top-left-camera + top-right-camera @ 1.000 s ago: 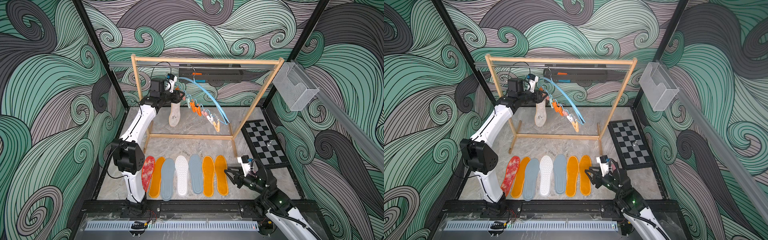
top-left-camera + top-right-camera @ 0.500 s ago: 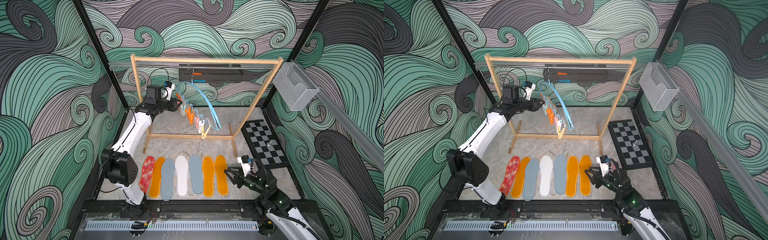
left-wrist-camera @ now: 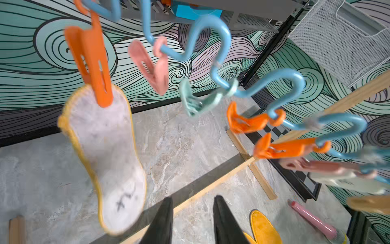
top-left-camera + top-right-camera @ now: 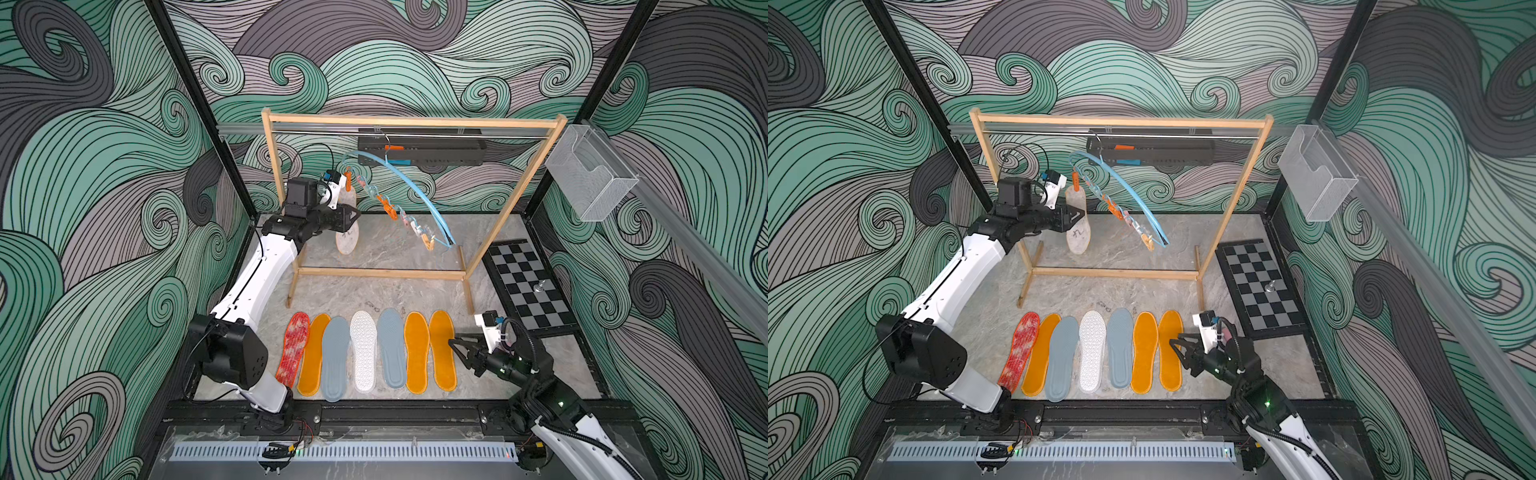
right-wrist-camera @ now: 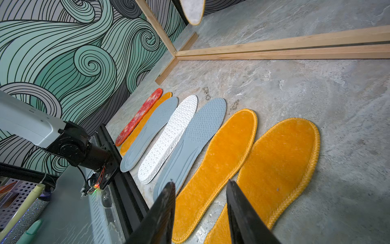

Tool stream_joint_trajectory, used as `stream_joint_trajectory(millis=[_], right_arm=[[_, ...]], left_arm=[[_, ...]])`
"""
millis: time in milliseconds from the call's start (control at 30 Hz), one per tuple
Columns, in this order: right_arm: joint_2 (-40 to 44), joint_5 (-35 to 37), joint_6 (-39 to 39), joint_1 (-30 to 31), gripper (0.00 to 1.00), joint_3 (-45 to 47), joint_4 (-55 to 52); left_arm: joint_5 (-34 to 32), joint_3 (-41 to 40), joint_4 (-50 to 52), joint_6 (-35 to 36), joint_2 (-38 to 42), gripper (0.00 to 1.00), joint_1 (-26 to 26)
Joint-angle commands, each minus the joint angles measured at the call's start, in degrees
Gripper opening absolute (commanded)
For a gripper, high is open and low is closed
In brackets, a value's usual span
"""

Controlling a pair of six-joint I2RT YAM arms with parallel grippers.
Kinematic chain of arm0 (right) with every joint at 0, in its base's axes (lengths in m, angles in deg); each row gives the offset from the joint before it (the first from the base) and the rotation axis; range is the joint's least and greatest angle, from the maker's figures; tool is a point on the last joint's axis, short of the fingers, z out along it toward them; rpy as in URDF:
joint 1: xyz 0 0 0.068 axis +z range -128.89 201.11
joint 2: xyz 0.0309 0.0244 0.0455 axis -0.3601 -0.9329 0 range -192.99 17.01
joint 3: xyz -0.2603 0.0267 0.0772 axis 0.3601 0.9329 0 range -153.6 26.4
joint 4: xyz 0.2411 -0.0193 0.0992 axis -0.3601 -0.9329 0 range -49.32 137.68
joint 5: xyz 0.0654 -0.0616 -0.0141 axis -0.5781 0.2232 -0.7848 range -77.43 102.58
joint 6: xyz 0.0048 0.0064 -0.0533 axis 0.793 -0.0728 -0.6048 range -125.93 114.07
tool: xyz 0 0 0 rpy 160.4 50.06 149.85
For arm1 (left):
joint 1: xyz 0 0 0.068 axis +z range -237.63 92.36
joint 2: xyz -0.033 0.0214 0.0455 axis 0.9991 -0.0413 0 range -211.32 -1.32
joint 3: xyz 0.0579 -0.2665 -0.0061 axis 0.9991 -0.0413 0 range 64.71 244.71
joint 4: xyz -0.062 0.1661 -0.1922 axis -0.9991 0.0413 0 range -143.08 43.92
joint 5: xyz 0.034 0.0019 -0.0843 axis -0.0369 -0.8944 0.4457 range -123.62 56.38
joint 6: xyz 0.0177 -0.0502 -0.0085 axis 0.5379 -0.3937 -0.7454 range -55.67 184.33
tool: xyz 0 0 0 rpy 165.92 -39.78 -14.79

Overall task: Take the shoe insoles off the hanger
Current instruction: Remove the insole from the hanger.

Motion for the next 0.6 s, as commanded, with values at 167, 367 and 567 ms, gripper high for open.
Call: stream_joint_trajectory(millis=[167,367,567], right_arm=[[0.2,0.68,0.35,0.39,0.42,0.05,0.75],[0.04,0.6,0.37,0.53,0.42,0.12,0.92],[-0.67,0.89,0.21,0.63,0.42,0.1,1.21]], left_arm=[[1.61,-5.94,4.38,-1.29,11.24,0.24,0.31],[0.18,-23.19,6.1,0.07,30.34,0.25,0.21],[-2.93,-40.55,6.63,-0.78,51.44,0.25,0.12]])
